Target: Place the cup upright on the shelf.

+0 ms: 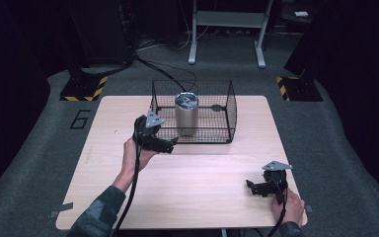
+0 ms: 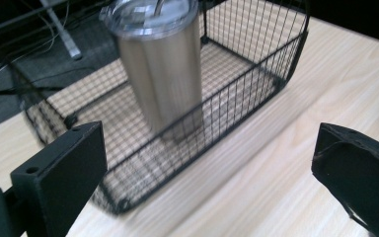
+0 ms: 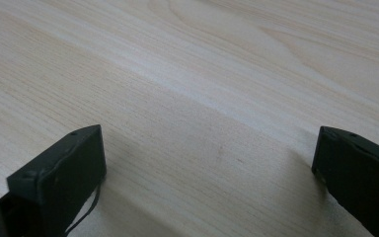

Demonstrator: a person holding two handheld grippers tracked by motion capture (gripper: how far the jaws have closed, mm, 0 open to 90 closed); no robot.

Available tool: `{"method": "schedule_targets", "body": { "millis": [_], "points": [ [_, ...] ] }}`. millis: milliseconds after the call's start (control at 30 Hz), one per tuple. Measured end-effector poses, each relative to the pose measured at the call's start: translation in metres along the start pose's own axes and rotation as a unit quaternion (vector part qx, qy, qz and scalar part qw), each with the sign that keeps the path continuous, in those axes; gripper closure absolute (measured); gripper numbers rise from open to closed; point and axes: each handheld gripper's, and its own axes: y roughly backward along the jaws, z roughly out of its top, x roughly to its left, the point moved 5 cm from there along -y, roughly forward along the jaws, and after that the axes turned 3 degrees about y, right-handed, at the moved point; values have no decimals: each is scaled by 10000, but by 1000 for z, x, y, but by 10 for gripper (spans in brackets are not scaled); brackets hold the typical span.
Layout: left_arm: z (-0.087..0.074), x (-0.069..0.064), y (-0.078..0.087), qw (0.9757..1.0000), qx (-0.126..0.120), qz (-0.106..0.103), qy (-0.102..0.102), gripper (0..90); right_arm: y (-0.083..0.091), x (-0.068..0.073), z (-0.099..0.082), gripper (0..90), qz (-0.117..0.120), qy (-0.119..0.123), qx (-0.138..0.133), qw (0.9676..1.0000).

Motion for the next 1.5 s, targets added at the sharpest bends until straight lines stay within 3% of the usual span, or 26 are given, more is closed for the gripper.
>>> {"method": "schedule_targets", "body": {
  "millis": [167, 367, 600, 700, 833, 967, 1100, 1233, 1333, 1433, 1500],
  "points": [
    [-24, 7, 15, 9999, 1, 114, 127, 10, 0, 0, 0, 0, -1, -2, -1, 10000],
    [-66, 16, 30, 9990, 119, 362, 253, 11, 0, 0, 0, 0, 0, -1, 1, 10000],
    [-112, 23, 38, 9962, 225, 565, 616, 12, 0, 0, 0, 0, -1, -2, -1, 10000],
    [-131, 28, 43, 9940, 251, 745, 763, 10, 0, 0, 0, 0, -1, 0, -1, 10000],
    [-157, 37, 49, 9894, 311, 871, 1122, 6, 0, 0, 0, 0, 0, -1, 0, 10000],
    [-180, 48, 52, 9850, 469, 1119, 1229, 3, 0, 0, 0, 0, 0, -1, 1, 10000],
    [-196, 61, 51, 9795, 433, 1336, 1442, 3, 0, 0, 0, 0, 0, -2, 0, 10000],
    [-214, 78, 50, 9726, 645, 1421, 1723, 2, 0, 0, 0, 0, 0, -1, 1, 10000],
    [-221, 85, 49, 9693, 648, 1436, 1887, 2, 0, 0, 0, 0, 1, 0, 1, 10000],
    [-228, 90, 48, 9684, 709, 1410, 1931, 2, 0, 0, 0, 0, 1, -1, 1, 10000],
    [-233, 90, 45, 9665, 737, 1439, 1994, 2, 0, 0, 0, 0, 2, 0, 2, 10000]
  ]
}}
